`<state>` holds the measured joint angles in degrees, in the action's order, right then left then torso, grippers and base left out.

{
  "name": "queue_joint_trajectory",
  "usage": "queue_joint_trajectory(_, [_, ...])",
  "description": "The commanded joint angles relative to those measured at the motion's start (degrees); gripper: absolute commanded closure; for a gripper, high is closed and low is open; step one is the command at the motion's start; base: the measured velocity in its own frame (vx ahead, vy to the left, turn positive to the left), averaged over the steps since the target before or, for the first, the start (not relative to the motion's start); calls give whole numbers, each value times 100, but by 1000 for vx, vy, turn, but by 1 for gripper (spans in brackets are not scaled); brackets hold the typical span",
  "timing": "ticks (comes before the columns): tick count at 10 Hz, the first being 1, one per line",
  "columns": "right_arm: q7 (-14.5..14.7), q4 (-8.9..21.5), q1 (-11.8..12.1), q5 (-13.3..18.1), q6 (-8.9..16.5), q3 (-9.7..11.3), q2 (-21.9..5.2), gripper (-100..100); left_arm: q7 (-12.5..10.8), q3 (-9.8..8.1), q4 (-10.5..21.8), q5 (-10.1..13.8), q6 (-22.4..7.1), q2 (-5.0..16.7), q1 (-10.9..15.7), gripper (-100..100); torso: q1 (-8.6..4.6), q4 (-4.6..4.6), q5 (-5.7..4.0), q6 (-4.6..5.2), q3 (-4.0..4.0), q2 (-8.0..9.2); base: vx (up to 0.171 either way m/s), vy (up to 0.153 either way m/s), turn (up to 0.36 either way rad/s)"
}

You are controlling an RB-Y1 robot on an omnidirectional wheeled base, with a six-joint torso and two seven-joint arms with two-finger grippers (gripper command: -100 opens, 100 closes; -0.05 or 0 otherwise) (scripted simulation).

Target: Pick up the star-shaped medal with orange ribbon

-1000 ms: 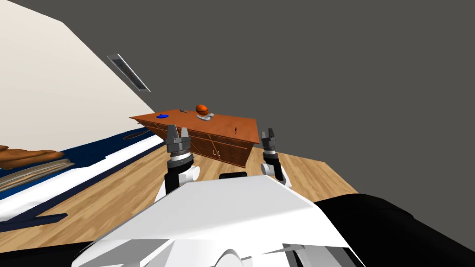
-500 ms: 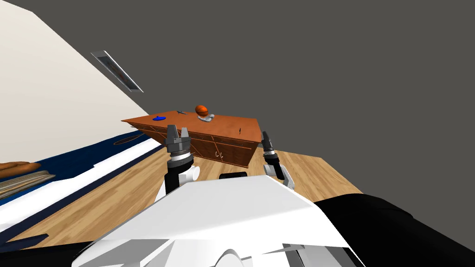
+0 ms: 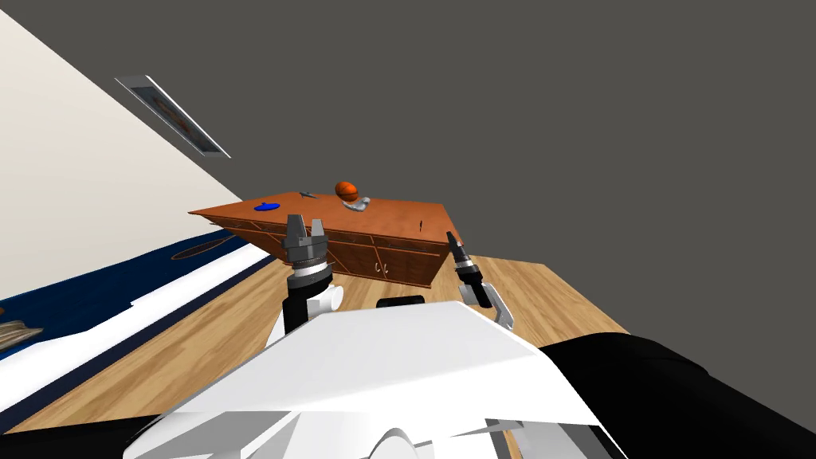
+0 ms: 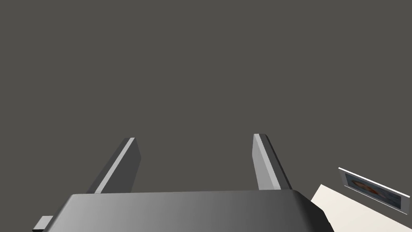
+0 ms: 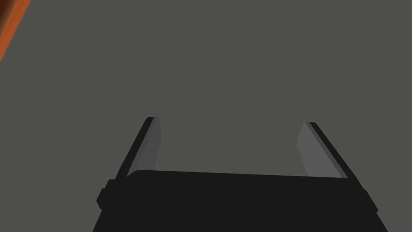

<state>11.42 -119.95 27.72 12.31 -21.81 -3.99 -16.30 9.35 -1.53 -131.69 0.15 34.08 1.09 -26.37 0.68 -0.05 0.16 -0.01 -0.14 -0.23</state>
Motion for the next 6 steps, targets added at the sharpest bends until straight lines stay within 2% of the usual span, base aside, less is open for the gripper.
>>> queue_joint_trajectory(1, [126, 147, -23, 195, 109, -113, -155, -100, 0, 0, 0, 0, 0, 0, 0, 0, 0, 0, 0, 0, 0, 0, 71, 175, -94])
queue_joint_trajectory(4, [451, 422, -48, 608, 337, -317, -414, -100, 0, 0, 0, 0, 0, 0, 0, 0, -13, 0, -3, -1, -1, 0, 40, 168, -109])
queue_joint_trajectory(6, [629, 563, -94, 773, 441, -422, -522, -100, 0, 0, 0, 0, 0, 0, 0, 0, -6, -2, 0, 0, -5, -8, 68, 163, -101])
